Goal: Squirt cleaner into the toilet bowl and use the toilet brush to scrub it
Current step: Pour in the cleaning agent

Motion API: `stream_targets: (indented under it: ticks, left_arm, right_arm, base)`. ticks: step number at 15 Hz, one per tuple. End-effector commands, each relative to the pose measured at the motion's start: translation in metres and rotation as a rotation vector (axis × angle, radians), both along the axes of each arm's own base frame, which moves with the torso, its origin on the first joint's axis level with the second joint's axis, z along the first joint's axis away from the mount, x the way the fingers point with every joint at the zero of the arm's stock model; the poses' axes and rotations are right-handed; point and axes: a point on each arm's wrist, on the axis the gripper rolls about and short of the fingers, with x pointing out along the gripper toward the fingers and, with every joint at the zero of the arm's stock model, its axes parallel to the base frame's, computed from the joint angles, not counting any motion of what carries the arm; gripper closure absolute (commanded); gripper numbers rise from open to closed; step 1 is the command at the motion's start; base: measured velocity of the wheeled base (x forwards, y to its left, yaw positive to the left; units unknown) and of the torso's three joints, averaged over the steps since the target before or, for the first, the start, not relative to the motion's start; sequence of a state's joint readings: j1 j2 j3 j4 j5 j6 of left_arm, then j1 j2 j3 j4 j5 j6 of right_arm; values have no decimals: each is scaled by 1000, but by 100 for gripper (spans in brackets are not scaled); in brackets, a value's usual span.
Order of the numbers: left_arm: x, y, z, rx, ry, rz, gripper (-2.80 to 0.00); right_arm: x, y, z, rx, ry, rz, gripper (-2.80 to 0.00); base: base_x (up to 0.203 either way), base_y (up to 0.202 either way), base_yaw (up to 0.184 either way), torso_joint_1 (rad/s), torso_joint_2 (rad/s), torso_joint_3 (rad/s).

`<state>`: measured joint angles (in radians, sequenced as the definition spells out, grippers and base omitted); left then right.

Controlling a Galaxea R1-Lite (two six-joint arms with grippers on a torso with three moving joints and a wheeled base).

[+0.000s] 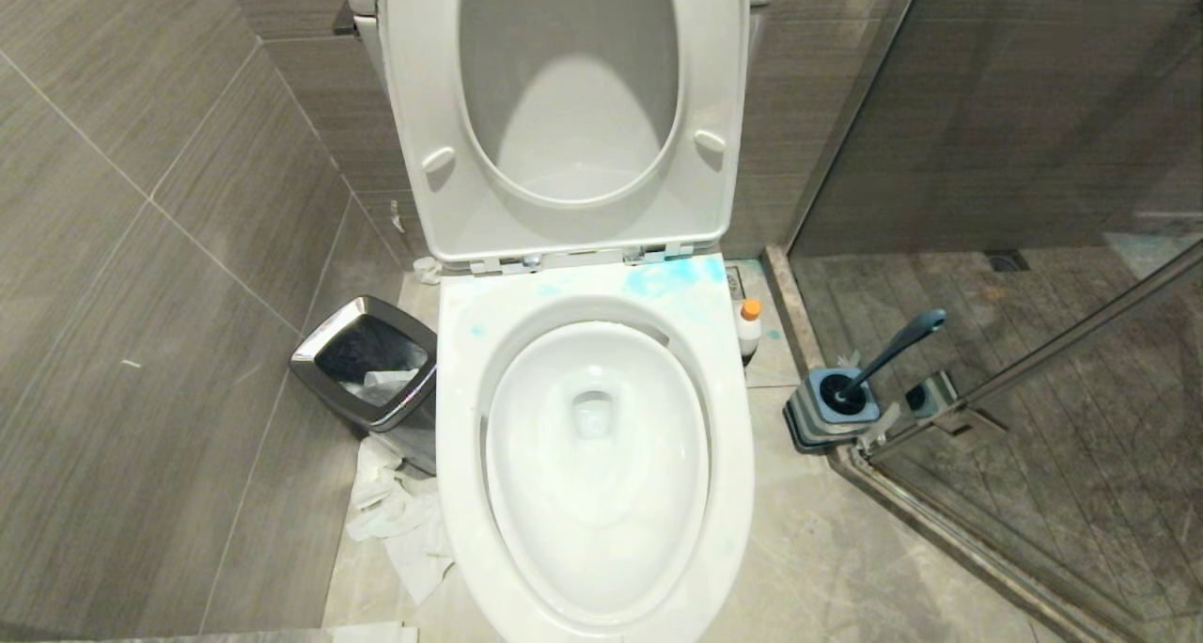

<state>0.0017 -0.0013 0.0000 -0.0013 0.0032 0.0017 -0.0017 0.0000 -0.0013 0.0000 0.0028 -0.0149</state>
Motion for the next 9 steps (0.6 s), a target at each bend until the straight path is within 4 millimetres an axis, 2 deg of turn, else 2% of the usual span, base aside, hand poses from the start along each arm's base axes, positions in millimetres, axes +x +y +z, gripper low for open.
stream_targets:
  ticks: [1, 9]
  left_arm:
    - [0, 0, 0, 0, 1, 0, 0]
    - [0, 0, 0, 0, 1, 0, 0]
  right_arm:
    - [0, 0, 0, 0, 0, 0, 0]
    - [0, 0, 0, -5, 0, 5, 0]
  base:
    - [0, 0, 0, 0, 0, 0]
    - [0, 0, 0, 0, 0, 0]
